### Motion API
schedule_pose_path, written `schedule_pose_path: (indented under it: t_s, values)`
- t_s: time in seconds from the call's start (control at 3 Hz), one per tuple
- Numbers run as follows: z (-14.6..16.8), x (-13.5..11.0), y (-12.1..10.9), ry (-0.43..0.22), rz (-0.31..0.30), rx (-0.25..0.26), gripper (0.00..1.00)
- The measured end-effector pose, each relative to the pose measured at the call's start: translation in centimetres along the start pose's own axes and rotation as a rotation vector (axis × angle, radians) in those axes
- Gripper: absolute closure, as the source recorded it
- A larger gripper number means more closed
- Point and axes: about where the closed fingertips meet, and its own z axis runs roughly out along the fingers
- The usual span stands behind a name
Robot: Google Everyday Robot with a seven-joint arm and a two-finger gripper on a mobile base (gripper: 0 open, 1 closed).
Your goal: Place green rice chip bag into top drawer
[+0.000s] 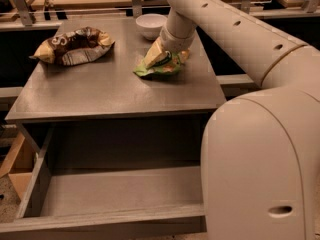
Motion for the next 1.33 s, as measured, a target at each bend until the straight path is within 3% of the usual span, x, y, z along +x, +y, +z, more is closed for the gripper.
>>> schedule_pose_path:
  t_s: [0.33, 0.67, 1.33]
  values:
    - [-1.9, 0.7, 0.5, -0.023, -0.012, -0.008, 0.65]
    - [-6.1, 3.0, 1.4, -0.073, -0.058, -0.053, 0.96]
    - [-12.2, 8.6, 0.9, -0.093, -0.104, -0.083, 1.0]
